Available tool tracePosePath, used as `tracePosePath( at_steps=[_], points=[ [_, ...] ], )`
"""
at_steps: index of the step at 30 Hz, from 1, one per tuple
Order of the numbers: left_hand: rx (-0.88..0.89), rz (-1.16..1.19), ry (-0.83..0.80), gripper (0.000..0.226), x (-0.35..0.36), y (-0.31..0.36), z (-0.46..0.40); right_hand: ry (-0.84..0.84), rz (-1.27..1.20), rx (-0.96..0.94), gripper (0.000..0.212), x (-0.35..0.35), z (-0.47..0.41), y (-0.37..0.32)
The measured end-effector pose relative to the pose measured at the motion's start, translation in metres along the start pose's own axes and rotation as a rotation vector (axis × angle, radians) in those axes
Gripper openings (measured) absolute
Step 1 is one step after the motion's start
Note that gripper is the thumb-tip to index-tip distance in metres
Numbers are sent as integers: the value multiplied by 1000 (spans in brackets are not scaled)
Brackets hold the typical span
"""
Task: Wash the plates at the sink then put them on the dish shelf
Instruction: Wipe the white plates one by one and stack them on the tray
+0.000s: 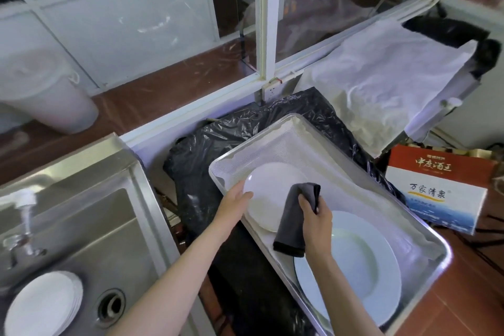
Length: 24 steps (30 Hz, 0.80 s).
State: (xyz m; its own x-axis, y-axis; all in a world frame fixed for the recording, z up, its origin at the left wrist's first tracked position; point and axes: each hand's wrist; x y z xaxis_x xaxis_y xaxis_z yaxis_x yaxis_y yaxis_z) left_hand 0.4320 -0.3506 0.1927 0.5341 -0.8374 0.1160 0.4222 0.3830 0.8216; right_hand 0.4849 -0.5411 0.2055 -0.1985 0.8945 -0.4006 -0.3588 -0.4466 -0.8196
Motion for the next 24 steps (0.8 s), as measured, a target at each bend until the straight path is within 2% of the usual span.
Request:
tracePosePath(
  at_steps=[3,7,8,9,13,16,17,19,20,22,24],
  points=[
    [-5,77,35,48,-22,-9,33,-118,-115,-11,9,24,36,-15],
    [-212,265,-22,60,-74,-20,76,-275,-164,-31,11,78,94,-36],
    [-216,267,-15,60,-92,-25,86,-301,-125,-59,9,92,107,-35],
    [-190,251,-1,57,-109,-28,98,-310,-71,-90,3,106,122,-35],
    [9,247,144,41,-182,-48,140,-274,132,-244,21,158,182,-26],
    [134,46,301,32,-231,-68,169,-305,233,-311,27,202,224,-16],
    [150,-40,365,33,-247,-75,180,-343,245,-323,24,218,237,-13],
    [170,-70,478,36,-280,-94,196,-475,268,-311,6,250,262,-5],
    [182,-58,523,38,-296,-103,204,-553,281,-296,7,266,275,0],
    [214,-34,586,39,-326,-120,220,-690,328,-266,25,298,294,14],
    [207,-9,617,31,-356,-138,232,-777,367,-242,34,326,311,27]
  ],
)
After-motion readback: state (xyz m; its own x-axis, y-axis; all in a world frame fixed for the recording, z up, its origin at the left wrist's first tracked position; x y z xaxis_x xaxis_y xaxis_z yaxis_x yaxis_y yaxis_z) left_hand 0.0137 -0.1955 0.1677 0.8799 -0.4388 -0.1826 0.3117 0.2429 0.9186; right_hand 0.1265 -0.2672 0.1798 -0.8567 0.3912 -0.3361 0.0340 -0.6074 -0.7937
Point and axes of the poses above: each hand's wrist, its own z-axis away from the middle knuckle, its own x-axis out of the palm, y = z × x, and after that the axes turned 15 degrees about z, right-handed
